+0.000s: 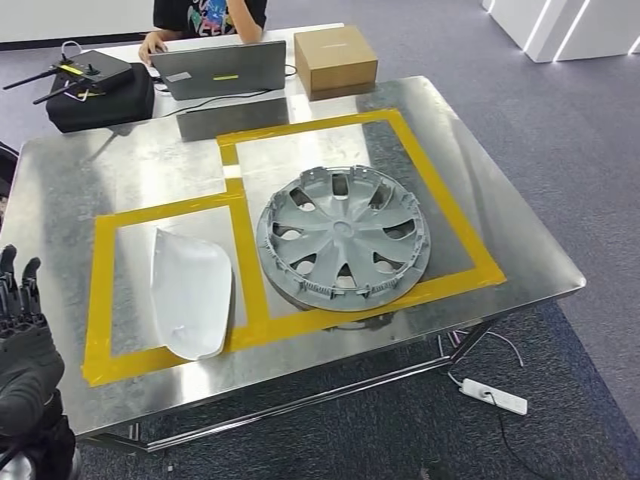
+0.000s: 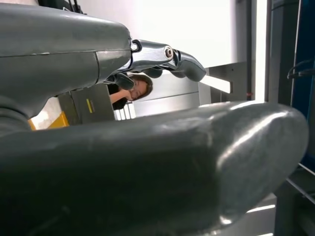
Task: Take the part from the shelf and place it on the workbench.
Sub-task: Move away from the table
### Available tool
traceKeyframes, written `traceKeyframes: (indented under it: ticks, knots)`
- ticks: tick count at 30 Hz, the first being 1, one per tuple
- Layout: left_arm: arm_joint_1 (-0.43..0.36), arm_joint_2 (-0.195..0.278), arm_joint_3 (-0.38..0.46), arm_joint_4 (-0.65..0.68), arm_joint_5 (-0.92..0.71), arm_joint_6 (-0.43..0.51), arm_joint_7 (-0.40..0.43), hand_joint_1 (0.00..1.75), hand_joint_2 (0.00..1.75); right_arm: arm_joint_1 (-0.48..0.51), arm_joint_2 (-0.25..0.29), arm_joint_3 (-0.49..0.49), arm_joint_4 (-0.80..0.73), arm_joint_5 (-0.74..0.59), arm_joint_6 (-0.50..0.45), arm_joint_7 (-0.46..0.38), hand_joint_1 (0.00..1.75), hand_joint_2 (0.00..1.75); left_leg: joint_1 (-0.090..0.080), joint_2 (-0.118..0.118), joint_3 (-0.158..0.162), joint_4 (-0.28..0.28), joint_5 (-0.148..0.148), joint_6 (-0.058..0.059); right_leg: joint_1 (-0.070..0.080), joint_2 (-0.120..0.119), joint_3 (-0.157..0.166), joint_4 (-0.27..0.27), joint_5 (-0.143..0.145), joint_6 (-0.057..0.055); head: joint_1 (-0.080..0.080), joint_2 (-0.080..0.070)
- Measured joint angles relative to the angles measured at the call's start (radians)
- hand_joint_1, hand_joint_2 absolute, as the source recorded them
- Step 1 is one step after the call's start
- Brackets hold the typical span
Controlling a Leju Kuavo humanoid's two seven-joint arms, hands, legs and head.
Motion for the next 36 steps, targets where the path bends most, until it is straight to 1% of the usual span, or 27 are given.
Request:
traceKeyframes:
  ticks: [1,2,4,5,6,7,10,11,12,14,15,16,17,18,20,21,22,25,26,27,28,30,31,32,33,34,36]
  knots:
    - [0.000,-0.001,0.000,0.000,-0.001,-0.004,0.000,0.00,0.00,0.001,0.000,0.000,0.000,0.000,0.000,0.000,0.00,0.00,0.001,0.000,0.000,0.000,0.001,-0.002,-0.002,0.000,-0.019,0.027,0.003,0.003,0.000,0.000]
    - [0.000,-0.002,0.000,0.000,-0.002,-0.008,0.000,0.00,0.00,0.001,0.000,0.000,0.000,0.000,0.000,-0.001,0.00,0.00,0.003,0.000,-0.001,0.002,0.002,-0.005,-0.005,0.000,-0.017,0.009,0.029,0.006,0.000,0.000]
    - [0.000,-0.005,0.001,0.000,-0.002,-0.012,0.000,0.00,0.00,-0.001,0.000,-0.002,0.001,0.000,-0.001,-0.004,0.00,0.00,0.010,-0.001,-0.002,0.008,0.002,-0.018,-0.013,-0.001,0.032,-0.118,0.109,0.016,0.000,0.000]
    - [0.000,-0.007,0.001,0.000,-0.002,-0.014,0.000,0.00,0.00,-0.002,0.001,-0.003,0.001,0.000,-0.001,-0.005,0.00,0.00,0.011,-0.002,-0.004,0.015,0.001,-0.027,-0.015,0.003,0.055,-0.177,0.140,0.017,0.001,0.000]
    - [0.000,-0.008,0.001,0.000,-0.002,-0.015,0.000,0.00,0.00,-0.003,0.003,-0.004,0.001,0.000,-0.001,-0.006,0.00,0.00,0.011,-0.003,-0.007,0.020,0.002,-0.035,-0.016,0.006,0.069,-0.213,0.156,0.014,0.000,0.000]
    - [-0.001,-0.009,0.002,0.000,-0.002,-0.017,0.000,0.00,0.00,-0.002,0.004,-0.006,0.002,0.001,-0.001,-0.006,0.00,0.00,0.009,-0.004,-0.009,0.023,0.004,-0.043,-0.015,0.009,0.072,-0.223,0.161,0.008,0.000,0.000]
    - [0.000,-0.011,0.002,0.000,-0.003,-0.023,0.000,0.00,0.00,-0.001,0.005,-0.008,0.002,0.001,-0.002,-0.005,0.00,0.00,0.011,-0.005,-0.018,0.023,0.011,-0.058,-0.012,0.011,0.058,-0.211,0.175,-0.022,-0.002,0.000]
    - [0.000,-0.012,0.002,0.000,-0.003,-0.024,0.000,0.00,0.00,-0.002,0.005,-0.009,0.002,0.001,-0.002,-0.005,0.00,0.00,0.011,-0.004,-0.026,0.037,-0.004,-0.062,-0.012,0.010,0.052,-0.210,0.182,-0.032,-0.003,0.000]
    - [0.000,-0.012,0.003,0.000,-0.003,-0.024,0.000,0.00,0.00,-0.003,0.005,-0.009,0.002,0.001,-0.002,-0.005,0.00,0.00,0.011,-0.003,-0.042,0.071,-0.035,-0.065,-0.013,0.008,0.044,-0.211,0.189,-0.041,-0.004,0.000]
    - [-0.001,-0.013,0.003,0.000,-0.003,-0.025,0.000,0.00,0.00,-0.003,0.005,-0.009,0.002,0.001,-0.002,-0.005,0.00,0.00,0.010,-0.002,-0.091,0.200,-0.120,-0.068,-0.011,0.005,0.026,-0.211,0.201,-0.051,-0.005,0.000]
    - [-0.001,-0.013,0.003,0.000,-0.003,-0.025,0.000,0.00,0.00,-0.002,0.005,-0.009,0.002,0.001,-0.002,-0.005,0.00,0.00,0.010,-0.002,-0.114,0.266,-0.153,-0.068,-0.009,0.003,0.017,-0.211,0.208,-0.053,-0.005,0.000]
    - [-0.001,-0.013,0.003,0.000,-0.003,-0.026,0.000,0.00,0.00,-0.002,0.005,-0.009,0.002,0.001,-0.002,-0.005,0.00,0.00,0.009,-0.002,-0.123,0.307,-0.170,-0.066,-0.008,0.001,0.007,-0.210,0.214,-0.054,-0.005,0.000]
    - [-0.001,-0.013,0.003,0.000,-0.003,-0.027,0.000,0.00,0.00,-0.002,0.005,-0.009,0.002,0.001,-0.001,-0.005,0.00,0.00,0.009,-0.002,-0.112,0.309,-0.168,-0.063,-0.007,0.000,-0.001,-0.210,0.220,-0.054,-0.004,0.000]
    - [-0.001,-0.013,0.003,0.000,-0.004,-0.028,0.000,0.00,0.00,-0.002,0.005,-0.009,0.002,0.001,0.000,-0.006,0.00,0.00,0.008,-0.002,-0.081,0.271,-0.150,-0.059,-0.006,0.000,-0.008,-0.210,0.227,-0.053,-0.005,0.000]
    - [-0.004,-0.013,0.004,0.000,-0.006,-0.028,0.000,0.00,0.00,-0.003,0.005,-0.009,0.002,0.000,0.000,-0.006,0.00,0.00,0.006,-0.002,0.015,0.129,-0.107,-0.051,-0.004,0.001,-0.020,-0.209,0.238,-0.046,-0.005,0.000]
    - [-0.006,-0.013,0.003,0.000,-0.009,-0.028,0.000,0.00,0.00,-0.003,0.005,-0.009,0.002,0.000,0.001,-0.007,0.00,0.00,0.005,-0.003,0.051,0.069,-0.094,-0.047,-0.003,0.002,-0.025,-0.209,0.244,-0.041,-0.004,0.000]
    - [-0.008,-0.014,0.003,0.000,-0.011,-0.028,0.000,0.00,0.00,-0.004,0.005,-0.009,0.002,0.000,0.001,-0.007,0.00,0.00,0.003,-0.004,0.071,0.031,-0.089,-0.044,-0.001,0.002,-0.029,-0.209,0.250,-0.035,-0.004,0.000]
    - [-0.007,-0.014,0.004,0.000,-0.015,-0.028,0.000,0.00,0.00,-0.003,0.005,-0.010,0.002,0.000,0.002,-0.007,0.00,0.00,-0.002,-0.004,0.063,0.015,-0.074,-0.028,-0.005,0.001,-0.037,-0.216,0.267,-0.014,-0.004,0.000]
    - [-0.006,-0.014,0.004,0.000,-0.015,-0.028,0.000,0.00,0.00,-0.002,0.005,-0.010,0.002,0.000,0.002,-0.006,0.00,0.00,-0.002,-0.003,0.058,0.013,-0.066,-0.020,-0.007,0.001,-0.043,-0.210,0.257,-0.008,-0.003,0.000]
    - [-0.007,-0.015,0.005,0.000,-0.016,-0.028,0.000,0.00,0.00,0.000,0.005,-0.010,0.002,0.000,0.002,-0.005,0.00,0.00,-0.001,-0.001,0.051,0.010,-0.057,-0.014,-0.008,0.000,-0.054,-0.186,0.230,-0.004,-0.001,0.000]
    - [-0.006,-0.015,0.005,0.000,-0.016,-0.028,0.000,0.00,0.00,0.000,0.005,-0.010,0.002,0.000,0.002,-0.005,0.00,0.00,0.000,0.001,0.043,0.009,-0.049,-0.009,-0.008,-0.001,-0.070,-0.139,0.187,-0.002,0.000,0.000]
    - [-0.004,-0.016,0.006,-0.001,-0.016,-0.028,0.000,0.00,0.00,-0.001,0.005,-0.010,0.002,0.000,0.002,-0.002,0.00,0.00,-0.005,0.003,0.022,0.010,-0.032,-0.002,-0.007,-0.001,-0.106,-0.006,0.098,0.000,0.002,0.000]
    - [-0.002,-0.016,0.006,-0.001,-0.017,-0.028,0.000,0.00,0.00,-0.001,0.005,-0.010,0.002,0.001,0.002,0.001,0.00,0.00,-0.007,0.004,0.010,0.011,-0.023,-0.001,-0.006,-0.001,-0.113,0.044,0.076,0.000,0.002,0.000]
    - [-0.001,-0.016,0.006,-0.001,-0.018,-0.028,0.000,0.00,0.00,-0.001,0.005,-0.010,0.002,0.001,0.001,0.003,0.00,0.00,-0.010,0.004,-0.002,0.011,-0.014,0.000,-0.004,-0.001,-0.103,0.063,0.075,-0.001,0.002,0.000]
    - [0.001,-0.016,0.006,-0.001,-0.019,-0.028,0.000,0.00,0.00,0.000,0.005,-0.010,0.002,0.001,0.000,0.005,0.00,0.00,-0.011,0.004,-0.013,0.012,-0.006,-0.001,-0.002,-0.001,-0.074,0.041,0.093,-0.004,0.002,0.000]
    - [0.003,-0.016,0.006,-0.001,-0.020,-0.028,0.000,0.00,0.00,-0.001,0.005,-0.010,0.002,0.002,0.000,0.007,0.00,0.00,-0.012,0.004,-0.022,0.012,0.003,-0.002,0.001,-0.001,-0.028,-0.015,0.120,-0.009,0.002,0.000]
    - [0.006,-0.016,0.007,-0.002,-0.027,-0.025,0.000,0.00,0.00,-0.005,0.005,-0.010,0.002,0.007,-0.001,0.014,0.00,0.00,-0.014,0.004,-0.037,0.013,0.020,-0.008,0.007,-0.001,0.078,-0.165,0.142,-0.019,0.001,0.000]
